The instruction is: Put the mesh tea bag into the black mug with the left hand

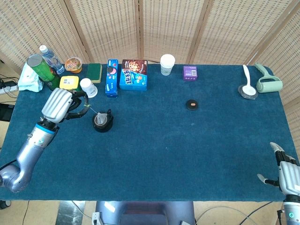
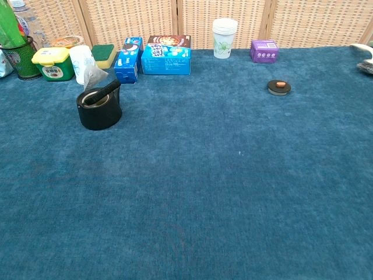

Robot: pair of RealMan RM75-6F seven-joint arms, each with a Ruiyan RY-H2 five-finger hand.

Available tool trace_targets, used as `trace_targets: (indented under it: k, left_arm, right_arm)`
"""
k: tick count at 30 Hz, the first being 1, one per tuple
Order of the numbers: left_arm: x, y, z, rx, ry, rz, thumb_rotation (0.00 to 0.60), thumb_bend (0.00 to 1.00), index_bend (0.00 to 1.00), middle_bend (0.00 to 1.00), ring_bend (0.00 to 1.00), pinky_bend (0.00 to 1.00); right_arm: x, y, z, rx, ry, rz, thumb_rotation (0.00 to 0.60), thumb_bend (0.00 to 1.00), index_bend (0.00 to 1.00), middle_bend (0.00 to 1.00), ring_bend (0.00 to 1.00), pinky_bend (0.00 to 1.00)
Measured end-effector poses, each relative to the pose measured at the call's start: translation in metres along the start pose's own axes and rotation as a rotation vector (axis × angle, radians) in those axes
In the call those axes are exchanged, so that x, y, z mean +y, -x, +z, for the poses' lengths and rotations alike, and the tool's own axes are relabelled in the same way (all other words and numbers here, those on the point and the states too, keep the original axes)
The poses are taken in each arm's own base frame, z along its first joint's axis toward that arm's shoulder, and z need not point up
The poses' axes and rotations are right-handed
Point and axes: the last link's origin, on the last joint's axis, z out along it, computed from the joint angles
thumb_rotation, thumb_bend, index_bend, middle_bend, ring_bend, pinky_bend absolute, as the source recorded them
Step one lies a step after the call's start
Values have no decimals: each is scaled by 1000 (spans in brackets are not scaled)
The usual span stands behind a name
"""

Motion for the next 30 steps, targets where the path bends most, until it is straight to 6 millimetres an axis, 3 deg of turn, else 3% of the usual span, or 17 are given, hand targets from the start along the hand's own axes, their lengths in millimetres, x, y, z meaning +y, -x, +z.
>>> trace_targets:
  k: [30]
  left_arm:
    - [-39, 27, -10, -87, -124, 18, 600, 437, 629, 1000, 1000, 885]
  right_arm:
    - [3, 1, -4, -15, 33, -13, 600, 32, 89, 156, 296, 223]
